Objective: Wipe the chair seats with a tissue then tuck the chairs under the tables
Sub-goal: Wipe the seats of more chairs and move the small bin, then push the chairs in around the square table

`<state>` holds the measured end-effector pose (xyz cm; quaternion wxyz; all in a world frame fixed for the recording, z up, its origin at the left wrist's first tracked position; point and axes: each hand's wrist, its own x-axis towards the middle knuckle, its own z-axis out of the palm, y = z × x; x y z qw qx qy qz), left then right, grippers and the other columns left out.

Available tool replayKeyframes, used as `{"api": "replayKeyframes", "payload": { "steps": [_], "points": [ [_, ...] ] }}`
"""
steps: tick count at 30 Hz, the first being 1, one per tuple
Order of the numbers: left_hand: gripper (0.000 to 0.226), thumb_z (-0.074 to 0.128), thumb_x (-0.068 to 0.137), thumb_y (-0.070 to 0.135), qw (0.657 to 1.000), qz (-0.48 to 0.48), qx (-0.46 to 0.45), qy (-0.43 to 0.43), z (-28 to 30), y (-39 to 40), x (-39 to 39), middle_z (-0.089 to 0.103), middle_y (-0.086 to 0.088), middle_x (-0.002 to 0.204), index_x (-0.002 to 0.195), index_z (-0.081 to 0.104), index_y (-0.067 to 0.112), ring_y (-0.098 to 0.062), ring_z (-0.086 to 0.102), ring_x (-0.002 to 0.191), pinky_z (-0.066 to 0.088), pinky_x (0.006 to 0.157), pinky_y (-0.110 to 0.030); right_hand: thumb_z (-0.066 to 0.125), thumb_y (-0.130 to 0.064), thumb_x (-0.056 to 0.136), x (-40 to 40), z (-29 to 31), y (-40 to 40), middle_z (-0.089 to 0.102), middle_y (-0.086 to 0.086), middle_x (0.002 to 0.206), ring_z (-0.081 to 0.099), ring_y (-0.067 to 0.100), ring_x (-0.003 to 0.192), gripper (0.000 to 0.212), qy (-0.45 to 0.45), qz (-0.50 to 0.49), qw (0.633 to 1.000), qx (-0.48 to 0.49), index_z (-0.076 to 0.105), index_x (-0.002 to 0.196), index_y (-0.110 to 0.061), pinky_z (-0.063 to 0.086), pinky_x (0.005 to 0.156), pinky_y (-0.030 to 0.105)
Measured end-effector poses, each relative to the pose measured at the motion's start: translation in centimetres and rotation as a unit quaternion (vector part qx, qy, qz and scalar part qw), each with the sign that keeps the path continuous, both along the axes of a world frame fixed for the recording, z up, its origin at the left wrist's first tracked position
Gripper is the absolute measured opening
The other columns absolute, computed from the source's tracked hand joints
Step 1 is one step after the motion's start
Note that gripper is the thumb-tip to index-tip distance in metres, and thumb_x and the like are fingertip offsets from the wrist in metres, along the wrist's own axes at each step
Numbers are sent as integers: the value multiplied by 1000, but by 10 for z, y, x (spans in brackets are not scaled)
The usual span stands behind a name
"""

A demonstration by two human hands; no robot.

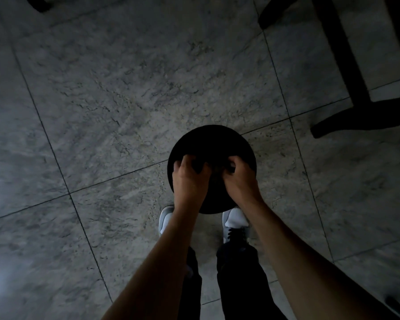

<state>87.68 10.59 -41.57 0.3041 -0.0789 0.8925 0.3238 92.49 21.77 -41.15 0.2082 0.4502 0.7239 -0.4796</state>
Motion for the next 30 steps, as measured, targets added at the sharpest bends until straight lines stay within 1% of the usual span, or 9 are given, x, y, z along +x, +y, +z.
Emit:
{"api": "replayKeyframes", "payload": {
  "steps": [3, 7, 10, 14, 18, 20, 23, 26, 30],
  "points": [
    [47, 62, 89, 37, 999, -41, 4, 35, 37, -2, -7, 52, -11, 126, 131, 54, 15, -28, 52, 113, 49, 90, -42, 57, -29, 95, -9, 37, 2, 56, 4, 137, 52, 22, 124, 42, 33, 25, 999, 29, 50, 136, -21, 35, 86, 24],
    [53, 61, 89, 42, 987, -106, -15, 122, 107, -7, -30, 50, -7, 133, 136, 50, 21, -28, 47, 121, 47, 95, -42, 57, -26, 95, -31, 111, 9, 49, 5, 143, 46, 22, 132, 50, 92, 90, 987, 93, 43, 142, -19, 37, 102, 30],
    [59, 63, 87, 46, 970, -132, -30, 200, 177, -9, -56, 48, -7, 139, 139, 47, 23, -30, 44, 128, 43, 101, -47, 59, -28, 93, -52, 186, 15, 44, 4, 147, 42, 24, 134, 56, 137, 146, 966, 165, 40, 144, -18, 40, 108, 42],
    [67, 58, 83, 57, 939, -146, -68, 304, 295, -10, -92, 44, -7, 147, 141, 40, 27, -28, 37, 136, 38, 106, -47, 61, -34, 91, -82, 305, 26, 43, 7, 148, 39, 24, 136, 59, 193, 201, 924, 263, 40, 144, -16, 38, 108, 45],
    [72, 43, 82, 66, 905, -144, -76, 392, 428, -13, -114, 39, -8, 150, 143, 36, 27, -28, 34, 139, 37, 109, -48, 59, -41, 91, -104, 439, 35, 38, 9, 153, 33, 25, 141, 65, 246, 218, 885, 331, 36, 147, -18, 34, 112, 47],
    [72, 47, 83, 65, 887, -139, -81, 432, 488, -15, -119, 38, -9, 151, 143, 38, 26, -29, 33, 140, 36, 109, -48, 60, -42, 90, -111, 501, 37, 37, 10, 153, 33, 28, 141, 66, 284, 220, 861, 361, 37, 147, -17, 33, 112, 51],
    [74, 54, 81, 64, 870, -104, -87, 474, 566, -20, -120, 37, -8, 152, 144, 37, 28, -28, 30, 142, 34, 111, -47, 57, -46, 91, -117, 582, 36, 30, 8, 158, 27, 28, 145, 68, 304, 236, 838, 388, 33, 149, -20, 28, 113, 53],
    [76, 52, 78, 65, 851, -74, -90, 513, 637, -24, -119, 36, -7, 152, 144, 36, 31, -28, 30, 141, 33, 111, -47, 51, -53, 92, -121, 654, 34, 26, 6, 159, 23, 27, 146, 70, 330, 243, 811, 417, 29, 151, -22, 25, 114, 52],
    [76, 52, 78, 66, 806, -60, -105, 579, 728, -33, -128, 37, -10, 151, 143, 36, 29, -32, 30, 141, 32, 111, -49, 47, -58, 92, -125, 744, 32, 25, 4, 159, 22, 28, 146, 69, 375, 244, 768, 458, 29, 149, -24, 23, 115, 55]
  ]
}}
